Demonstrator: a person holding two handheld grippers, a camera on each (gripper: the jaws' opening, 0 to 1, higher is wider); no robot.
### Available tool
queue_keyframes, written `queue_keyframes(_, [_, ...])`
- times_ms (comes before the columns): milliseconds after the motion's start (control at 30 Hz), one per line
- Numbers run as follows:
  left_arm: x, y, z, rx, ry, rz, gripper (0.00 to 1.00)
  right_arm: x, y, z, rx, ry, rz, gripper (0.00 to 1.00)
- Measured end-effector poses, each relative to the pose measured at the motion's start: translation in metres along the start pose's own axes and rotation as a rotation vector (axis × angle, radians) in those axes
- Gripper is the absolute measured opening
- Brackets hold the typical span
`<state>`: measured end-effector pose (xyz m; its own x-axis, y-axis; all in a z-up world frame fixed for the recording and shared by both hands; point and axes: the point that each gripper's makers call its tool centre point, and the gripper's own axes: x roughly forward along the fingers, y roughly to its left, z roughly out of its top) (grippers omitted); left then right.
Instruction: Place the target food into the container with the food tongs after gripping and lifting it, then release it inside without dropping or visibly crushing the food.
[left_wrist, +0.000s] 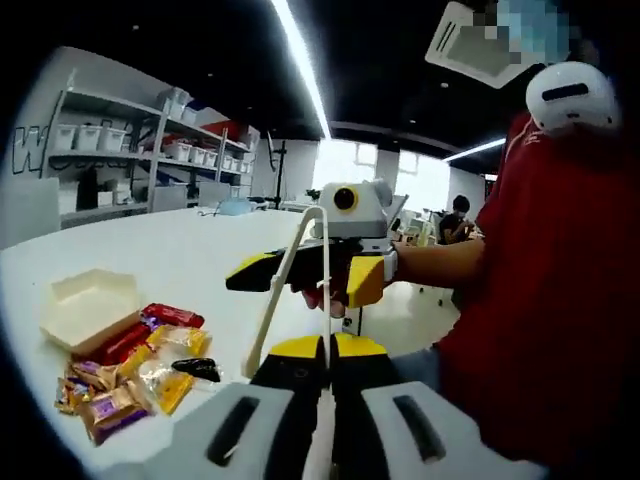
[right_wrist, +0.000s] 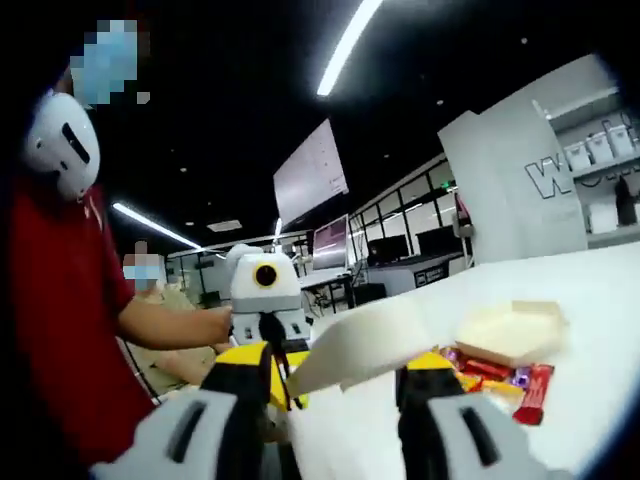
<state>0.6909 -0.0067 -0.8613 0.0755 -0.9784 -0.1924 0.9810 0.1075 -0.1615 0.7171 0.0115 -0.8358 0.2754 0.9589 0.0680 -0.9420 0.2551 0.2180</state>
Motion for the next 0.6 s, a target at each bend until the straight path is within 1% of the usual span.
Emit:
queue_keyframes(67, [0.000, -0.007, 0.004, -0.023, 0.006, -0.034, 0.01, 0.001, 0.002, 0.001, 0.002, -0.003, 0.006, 0.48])
queue_keyframes(133, [0.001, -0.013, 0.006, -0.043, 0.018, -0.063, 0.01, 0.002, 0.007, 0.000, 0.019, 0.001, 0.026, 0.45])
queue_keyframes(167, [0.001, -0.016, 0.004, -0.056, 0.044, -0.090, 0.01, 0.002, 0.010, 0.000, 0.026, 0.003, 0.038, 0.44])
queue_keyframes(200, [0.002, -0.016, 0.004, -0.052, 0.047, -0.090, 0.01, 0.003, 0.013, -0.001, 0.038, 0.007, 0.053, 0.44])
queue_keyframes(267, [0.003, -0.019, 0.003, -0.068, 0.059, -0.108, 0.01, 0.006, 0.017, -0.001, 0.039, 0.010, 0.061, 0.42])
queue_keyframes(433, [0.004, -0.023, 0.006, -0.059, 0.061, -0.125, 0.01, 0.009, 0.025, 0.000, 0.046, 0.014, 0.084, 0.40])
queue_keyframes(533, [0.005, -0.027, 0.000, -0.085, 0.111, -0.145, 0.01, 0.010, 0.028, 0.002, 0.059, 0.012, 0.091, 0.37])
queue_keyframes(600, [0.004, -0.026, 0.001, -0.091, 0.107, -0.139, 0.01, 0.010, 0.030, 0.003, 0.056, 0.010, 0.096, 0.34])
